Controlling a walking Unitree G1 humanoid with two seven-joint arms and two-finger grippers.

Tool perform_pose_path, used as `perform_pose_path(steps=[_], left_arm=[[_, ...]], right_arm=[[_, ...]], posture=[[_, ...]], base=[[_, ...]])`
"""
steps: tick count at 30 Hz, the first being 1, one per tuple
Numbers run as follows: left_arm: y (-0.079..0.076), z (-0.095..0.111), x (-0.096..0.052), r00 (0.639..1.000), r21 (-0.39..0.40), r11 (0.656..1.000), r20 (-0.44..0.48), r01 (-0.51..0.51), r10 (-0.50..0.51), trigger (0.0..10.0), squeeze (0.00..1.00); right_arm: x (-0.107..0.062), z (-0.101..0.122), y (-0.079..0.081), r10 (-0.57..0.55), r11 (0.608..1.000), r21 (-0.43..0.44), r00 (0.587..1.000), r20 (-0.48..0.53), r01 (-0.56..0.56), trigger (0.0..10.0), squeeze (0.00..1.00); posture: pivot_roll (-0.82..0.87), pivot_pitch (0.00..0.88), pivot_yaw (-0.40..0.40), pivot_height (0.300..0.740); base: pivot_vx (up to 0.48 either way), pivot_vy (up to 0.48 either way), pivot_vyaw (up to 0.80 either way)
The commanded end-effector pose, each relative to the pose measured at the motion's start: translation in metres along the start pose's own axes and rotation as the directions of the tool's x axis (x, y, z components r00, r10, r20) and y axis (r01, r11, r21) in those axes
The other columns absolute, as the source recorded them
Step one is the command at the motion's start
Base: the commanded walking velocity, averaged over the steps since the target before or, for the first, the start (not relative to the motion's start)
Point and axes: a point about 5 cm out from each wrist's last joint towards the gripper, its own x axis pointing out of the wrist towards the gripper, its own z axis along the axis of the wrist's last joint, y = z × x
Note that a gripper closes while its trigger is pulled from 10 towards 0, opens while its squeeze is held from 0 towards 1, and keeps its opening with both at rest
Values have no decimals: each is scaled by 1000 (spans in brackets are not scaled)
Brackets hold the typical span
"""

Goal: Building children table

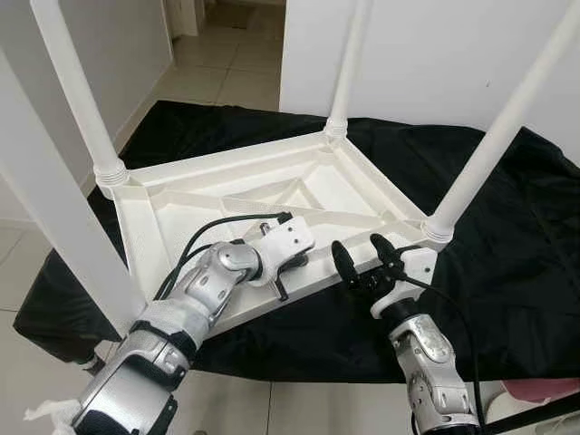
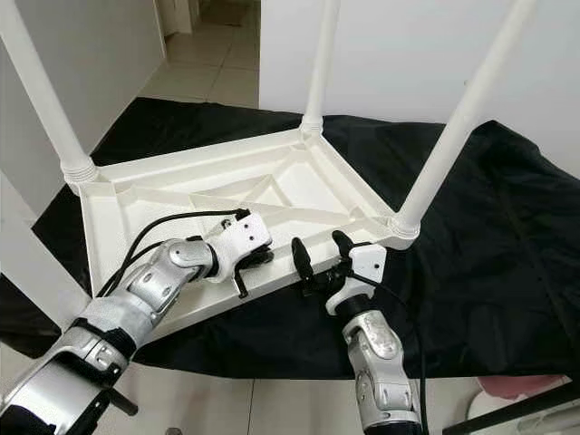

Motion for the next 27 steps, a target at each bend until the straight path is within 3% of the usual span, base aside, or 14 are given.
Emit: perform_pose_path(steps=[1,2,3,4,5,10,13,16,21,27], left_arm=[[8,15,-5,989,10,994,105,-110,108,10000,1000],[8,15,-5,989,10,994,105,-110,108,10000,1000],[7,20,-10,982,16,993,152,-115,111,10000,251],[7,20,-10,982,16,993,152,-115,111,10000,251],[6,22,-16,975,5,993,190,-116,113,10000,0],[-13,17,-36,964,-97,995,263,-18,44,10000,0],[-17,17,-41,958,-126,992,285,-5,41,10000,0],[-30,15,-54,947,-157,987,321,46,7,10000,0],[-41,9,-64,950,-183,979,311,89,-28,10000,0],[-57,1,-87,957,-222,967,282,128,-62,10000,0]], right_arm=[[0,-1,1,-1,1000,-8,1000,-3,1,10000,0],[0,-1,1,-1,1000,-8,1000,-3,1,10000,0],[1,-2,2,1,1000,-7,1000,-3,-1,10000,0],[1,-2,2,1,1000,-7,1000,-3,-1,10000,0],[3,-2,2,5,1000,-7,1000,-4,-5,10000,0],[9,-3,7,17,1000,-9,1000,0,-17,10000,0],[10,-3,7,8,1000,-8,1000,3,-8,10000,0],[10,-5,6,-34,999,-28,999,-2,33,10000,0],[9,-8,8,-22,999,-32,1000,-13,21,10000,0],[7,-11,7,-3,999,-33,999,-33,2,10000,0]], posture=[[-31,15,-41,740],[-31,15,-41,740],[-19,14,-47,740],[-19,14,-47,740],[-16,13,-49,740],[6,9,-67,740],[14,10,-73,740],[30,11,-86,740],[36,13,-90,740],[54,25,-101,740]], base=[[0,0,0],[0,0,0],[0,0,0],[0,0,0],[0,0,0],[0,0,0],[0,0,0],[0,0,0],[0,0,0],[0,0,0]])
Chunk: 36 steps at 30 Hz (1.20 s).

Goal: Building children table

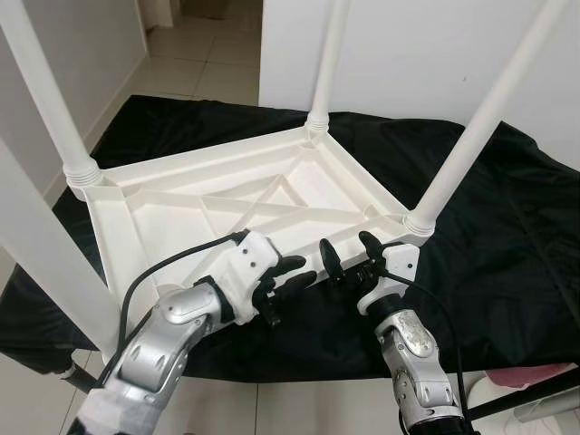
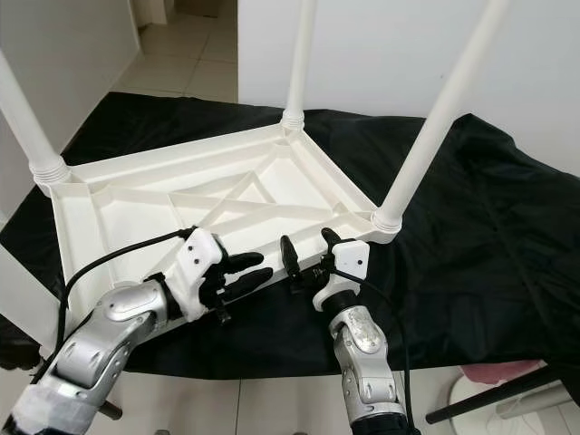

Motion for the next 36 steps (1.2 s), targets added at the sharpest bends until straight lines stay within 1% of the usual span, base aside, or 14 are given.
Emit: perform_pose_path(steps=[1,8,12,15,18,21,22,23,26,29,31,34,35,36], left_arm=[[-4,-4,-7,999,-20,999,-36,39,-39,10000,0],[7,-24,-26,992,-41,999,-128,7,-12,10000,0],[13,-25,-29,991,-43,999,-134,0,-6,10000,0],[34,-30,-33,986,-18,1000,-167,-18,15,10000,0],[43,-30,-34,984,-8,999,-178,-31,29,10000,0],[62,-28,-34,978,27,997,-192,-73,77,10000,0],[62,-28,-34,978,27,997,-192,-73,77,10000,0],[74,-24,-33,975,47,992,-183,-117,123,10000,0],[85,-17,-32,972,43,984,-149,-174,179,10000,0],[85,-14,-31,974,41,983,-133,-180,184,10000,0],[64,-7,-30,982,22,985,-71,-171,172,10000,0],[64,-7,-30,982,22,985,-71,-171,172,10000,0],[52,-5,-30,984,5,985,-39,-172,172,10000,0],[52,-5,-30,984,5,985,-39,-172,172,10000,0]], right_arm=[[-3,-4,-4,-4,1000,-5,1000,-15,4,10000,0],[-2,-4,-5,13,1000,-10,1000,-22,-13,10000,0],[-2,-4,-5,16,1000,-12,1000,-22,-16,10000,0],[-1,-3,-6,16,1000,-11,1000,-21,-16,10000,0],[0,-3,-6,16,1000,-11,1000,-19,-16,10000,0],[2,-2,-6,15,1000,-12,1000,-14,-16,10000,0],[2,-2,-6,15,1000,-12,1000,-14,-16,10000,0],[3,-2,-6,12,1000,-11,1000,-11,-12,10000,0],[3,-1,-5,6,1000,-12,1000,-7,-6,10000,0],[3,-1,-5,4,1000,-12,1000,-5,-4,10000,0],[1,-3,-5,-3,1000,-9,1000,-7,3,10000,0],[1,-3,-5,-3,1000,-9,1000,-7,3,10000,0],[2,-3,-4,-4,1000,-6,1000,-8,3,10000,0],[2,-3,-4,-4,1000,-6,1000,-8,3,10000,0]], posture=[[57,27,-103,740],[58,30,-114,740],[58,31,-115,740],[59,33,-119,740],[54,33,-118,740],[53,36,-117,740],[53,36,-117,740],[44,36,-112,740],[36,42,-106,740],[36,43,-104,740],[43,55,-105,740],[43,55,-105,740],[53,59,-110,740],[53,59,-110,740]], base=[[0,0,0],[0,0,0],[0,0,0],[0,0,0],[0,0,0],[0,0,0],[0,0,0],[0,0,0],[0,0,0],[0,0,0],[0,0,0],[0,0,0],[0,0,0],[0,0,0]])
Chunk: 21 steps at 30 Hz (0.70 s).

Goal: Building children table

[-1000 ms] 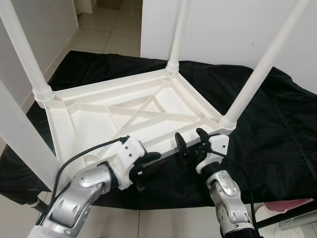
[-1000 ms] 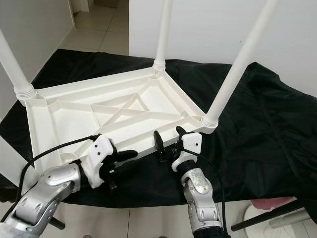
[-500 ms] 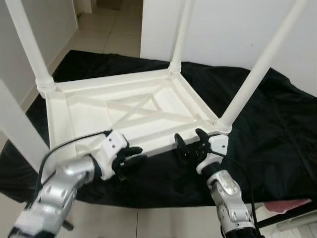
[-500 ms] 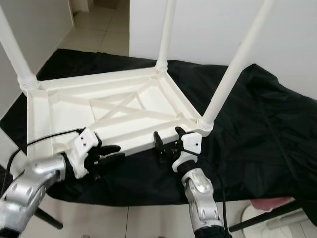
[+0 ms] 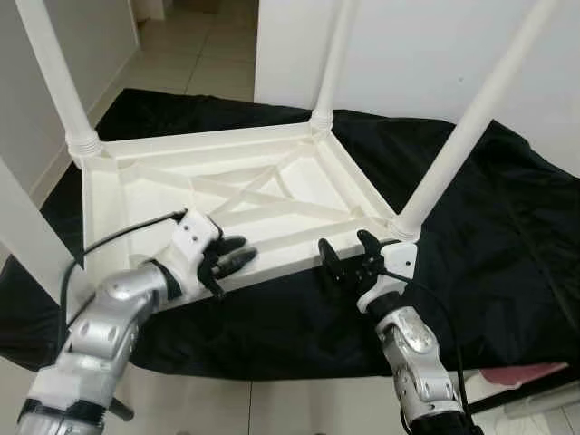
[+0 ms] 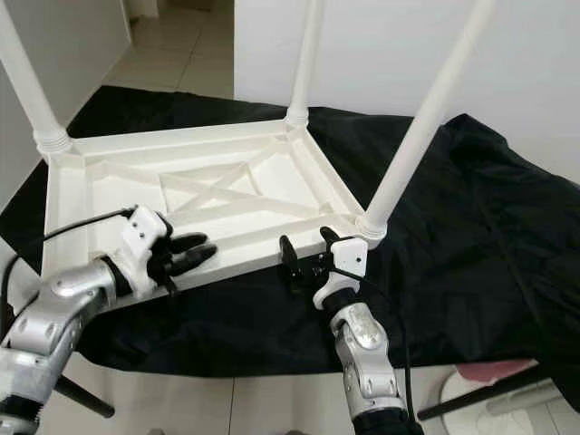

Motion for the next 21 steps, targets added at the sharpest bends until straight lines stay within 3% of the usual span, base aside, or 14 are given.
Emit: perform_pose_path(steps=[1,5,6,9,10,12,13,15,17,20,21], left_arm=[[-19,6,-4,996,-7,998,64,-61,62,10000,0],[-25,8,-6,990,-3,994,91,-108,108,10000,0],[-29,10,-11,971,-29,980,131,-198,200,10000,0],[-30,11,-14,958,-42,970,147,-241,245,10000,0],[-36,14,-20,937,-62,951,168,-301,308,10000,0],[-36,14,-20,937,-62,951,168,-301,308,10000,0],[-47,13,-32,928,-83,943,166,-323,333,10000,0],[-51,13,-36,926,-94,940,163,-329,340,10000,0],[-51,13,-36,926,-94,940,163,-329,340,10000,0],[-67,15,-66,947,-160,950,135,-270,292,10000,0],[-67,15,-66,947,-160,950,135,-270,292,10000,0]], right_arm=[[0,-4,-2,-9,1000,3,1000,-14,9,10000,0],[3,-4,0,0,1000,4,1000,-15,0,10000,0],[6,-5,-1,10,1000,-1,1000,-18,-10,10000,0],[8,-6,-1,14,1000,-4,1000,-20,-14,10000,0],[12,-7,-3,13,1000,-6,1000,-24,-13,10000,0],[12,-7,-3,13,1000,-6,1000,-24,-13,10000,0],[16,-8,-4,11,1000,-6,1000,-28,-11,10000,0],[17,-9,-4,12,1000,-6,999,-30,-12,10000,0],[17,-9,-4,12,1000,-6,999,-30,-12,10000,0],[23,-11,-4,31,1000,-4,999,-39,-31,10000,0],[23,-11,-4,31,1000,-4,999,-39,-31,10000,0]], posture=[[71,68,-125,740],[71,68,-125,740],[112,83,-147,740],[112,83,-147,740],[135,90,-161,740],[135,90,-161,740],[157,95,-179,740],[162,97,-184,740],[162,97,-184,740],[198,104,-214,740],[198,104,-214,740]], base=[[0,0,0],[0,0,0],[0,0,0],[0,0,0],[0,0,0],[0,0,0],[0,0,0],[0,0,0],[0,0,0],[0,0,0],[0,0,0]])
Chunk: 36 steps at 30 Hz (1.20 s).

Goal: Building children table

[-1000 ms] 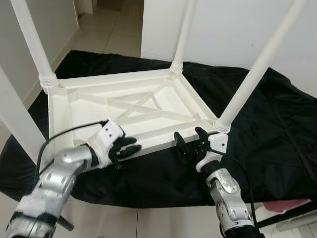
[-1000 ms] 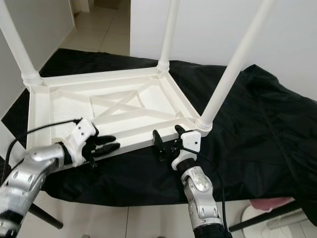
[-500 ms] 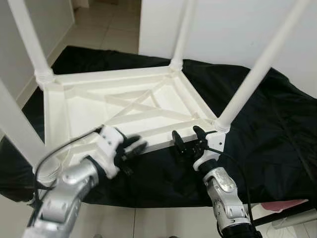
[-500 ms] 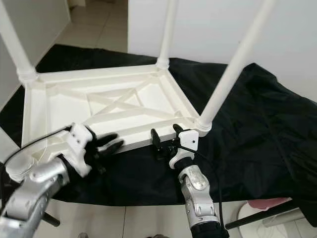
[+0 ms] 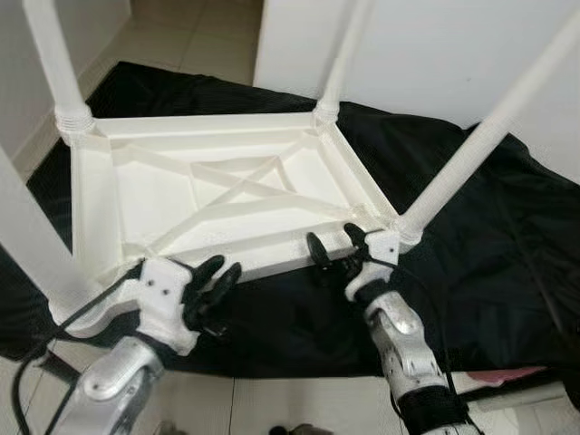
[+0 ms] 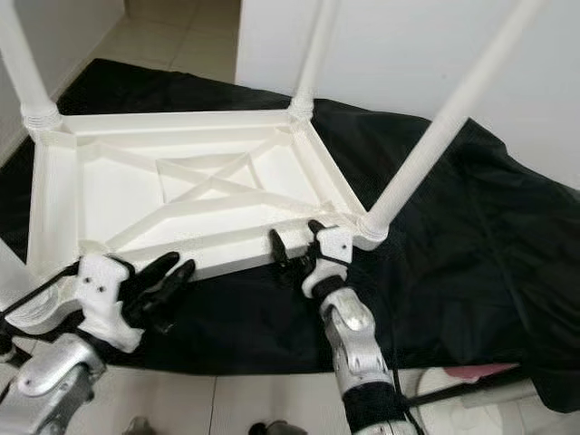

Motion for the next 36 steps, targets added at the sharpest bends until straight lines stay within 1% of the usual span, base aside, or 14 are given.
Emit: perform_pose_path(steps=[1,5,6,7,9,14,16,20,27,28,31,32,33,36], left_arm=[[0,5,-11,997,-26,997,-9,73,-73,10000,0],[6,9,-26,995,-12,996,-50,84,-84,10000,0],[18,14,-43,992,81,995,-111,61,-52,10000,0],[18,14,-43,992,81,995,-111,61,-52,10000,0],[22,18,-56,987,145,988,-160,57,-33,10000,0],[21,22,-71,973,191,978,-229,82,-37,10000,0],[20,24,-81,949,182,977,-312,110,-49,10000,0],[22,28,-89,924,189,976,-382,112,-32,10000,0],[58,41,-118,848,327,945,-504,16,161,10000,0],[58,41,-118,848,327,945,-504,16,161,10000,0],[79,39,-123,802,402,915,-545,-5,244,10000,0],[79,39,-123,802,402,915,-545,-5,244,10000,0],[94,41,-115,816,425,903,-499,-64,293,10000,0],[103,43,-110,819,463,881,-466,-96,334,10000,0]], right_arm=[[-2,-4,-8,-15,1000,-9,1000,-18,15,10000,0],[1,-4,-8,-5,1000,-9,1000,-18,5,10000,0],[6,-4,-8,5,1000,-12,1000,-19,-5,10000,0],[6,-4,-8,5,1000,-12,1000,-19,-5,10000,0],[9,-4,-8,11,1000,-13,1000,-16,-12,10000,0],[11,-4,-8,14,1000,-12,1000,-9,-14,10000,0],[12,-4,-8,12,1000,-11,1000,-9,-12,10000,0],[14,-5,-9,10,1000,-10,1000,-6,-10,10000,0],[18,-6,-7,12,1000,-5,1000,2,-12,10000,0],[18,-6,-7,12,1000,-5,1000,2,-12,10000,0],[19,-7,-6,14,1000,1,1000,1,-14,10000,0],[19,-7,-6,14,1000,1,1000,1,-14,10000,0],[20,-8,-3,19,1000,5,1000,3,-19,10000,0],[20,-9,-2,20,1000,6,1000,5,-20,10000,0]], posture=[[198,104,-214,740],[213,107,-225,740],[229,108,-233,740],[229,108,-233,740],[231,109,-234,740],[236,109,-233,740],[239,107,-234,740],[239,107,-233,740],[261,98,-235,740],[261,98,-235,740],[272,91,-236,740],[272,91,-236,740],[267,90,-232,740],[262,81,-227,740]], base=[[0,0,0],[0,0,0],[0,0,0],[0,0,0],[0,0,0],[0,0,0],[0,0,0],[0,0,0],[0,0,0],[0,0,0],[0,0,0],[0,0,0],[0,0,0],[0,0,0]])
